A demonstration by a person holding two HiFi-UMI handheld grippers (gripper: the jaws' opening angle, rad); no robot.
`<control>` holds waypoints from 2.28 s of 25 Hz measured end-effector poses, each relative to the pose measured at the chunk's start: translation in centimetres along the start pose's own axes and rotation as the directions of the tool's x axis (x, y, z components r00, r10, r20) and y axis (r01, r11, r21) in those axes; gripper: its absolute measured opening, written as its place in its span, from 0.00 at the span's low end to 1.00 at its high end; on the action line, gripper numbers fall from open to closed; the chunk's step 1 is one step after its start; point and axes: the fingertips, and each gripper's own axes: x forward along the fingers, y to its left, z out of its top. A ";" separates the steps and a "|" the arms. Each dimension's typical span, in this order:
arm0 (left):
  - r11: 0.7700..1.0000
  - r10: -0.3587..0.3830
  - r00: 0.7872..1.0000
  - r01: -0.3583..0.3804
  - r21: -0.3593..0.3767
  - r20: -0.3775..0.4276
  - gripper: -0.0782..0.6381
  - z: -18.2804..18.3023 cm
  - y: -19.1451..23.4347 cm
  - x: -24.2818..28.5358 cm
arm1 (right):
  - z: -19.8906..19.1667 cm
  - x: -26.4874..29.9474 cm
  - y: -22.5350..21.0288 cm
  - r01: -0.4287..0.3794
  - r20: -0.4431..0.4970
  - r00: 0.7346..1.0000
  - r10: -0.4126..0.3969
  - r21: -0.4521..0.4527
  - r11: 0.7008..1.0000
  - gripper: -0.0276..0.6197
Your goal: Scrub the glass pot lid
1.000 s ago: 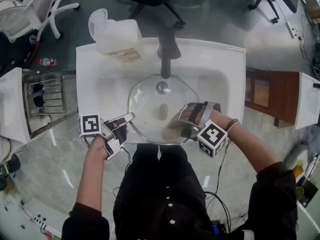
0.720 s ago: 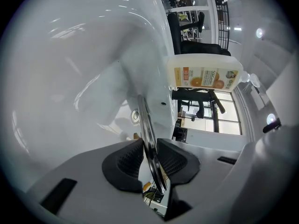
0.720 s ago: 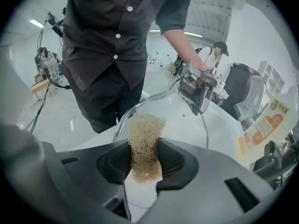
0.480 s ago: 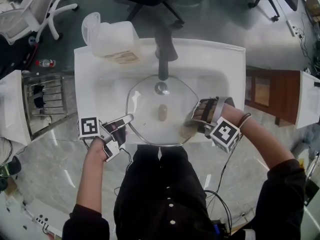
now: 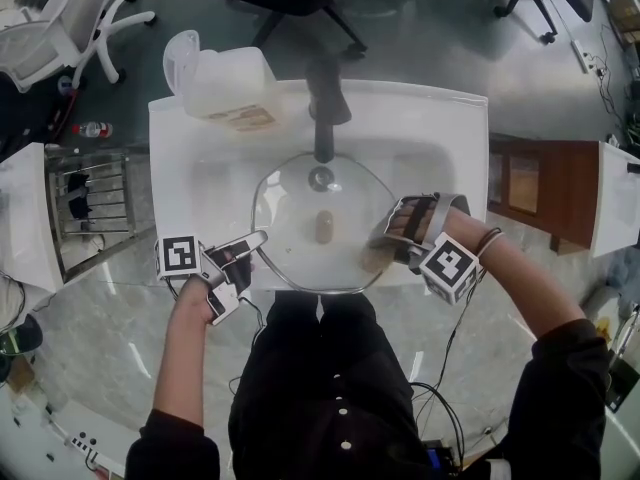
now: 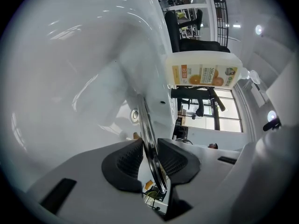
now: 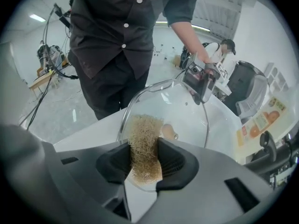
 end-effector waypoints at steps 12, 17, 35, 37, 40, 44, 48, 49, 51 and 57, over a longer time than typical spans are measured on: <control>0.990 0.139 0.990 -0.139 0.000 0.011 0.39 0.0 0.4 -0.9 | 0.8 -3.9 -7.1 0.376 -0.045 0.922 -0.385 0.346 0.860 0.27; 0.940 0.275 0.942 -0.305 0.151 0.194 0.22 3.0 -0.7 -3.6 | 0.9 -5.2 -8.7 0.488 -0.113 0.861 -0.495 0.455 0.745 0.27; 0.406 -0.064 0.822 -0.496 0.768 0.565 0.14 0.4 -17.1 -7.9 | 4.7 -17.7 -12.6 0.543 -0.283 0.436 -0.854 0.840 0.000 0.27; 0.377 -0.106 0.807 -0.508 0.775 0.581 0.14 -0.2 -18.7 -8.7 | 5.3 -20.0 -12.6 0.534 -0.302 0.355 -0.885 0.843 -0.073 0.27; 0.328 -0.152 0.773 -0.548 0.770 0.616 0.14 -1.0 -20.9 -10.1 | 6.2 -23.4 -12.1 0.516 -0.340 0.248 -0.907 0.839 -0.174 0.27; 0.290 -0.209 0.746 -0.570 0.769 0.632 0.14 -2.7 -23.5 -11.7 | 7.4 -26.7 -10.5 0.528 -0.371 0.149 -0.916 0.813 -0.244 0.27; 0.239 -0.271 0.722 -0.590 0.771 0.636 0.14 -3.6 -25.4 -13.0 | 7.9 -29.4 -9.5 0.522 -0.397 0.044 -0.917 0.792 -0.318 0.27; 0.236 -0.279 0.713 -0.598 0.766 0.643 0.14 -3.7 -25.7 -13.5 | 7.9 -30.0 -9.1 0.508 -0.407 0.021 -0.913 0.791 -0.340 0.27; 0.236 -0.295 0.697 -0.610 0.757 0.654 0.14 -4.1 -26.6 -14.4 | 7.9 -31.0 -8.5 0.481 -0.426 -0.022 -0.905 0.789 -0.383 0.27; 0.188 -0.339 0.682 -0.626 0.757 0.648 0.14 -5.4 -27.8 -15.4 | 8.9 -32.2 -7.6 0.478 -0.437 -0.082 -0.896 0.771 -0.420 0.27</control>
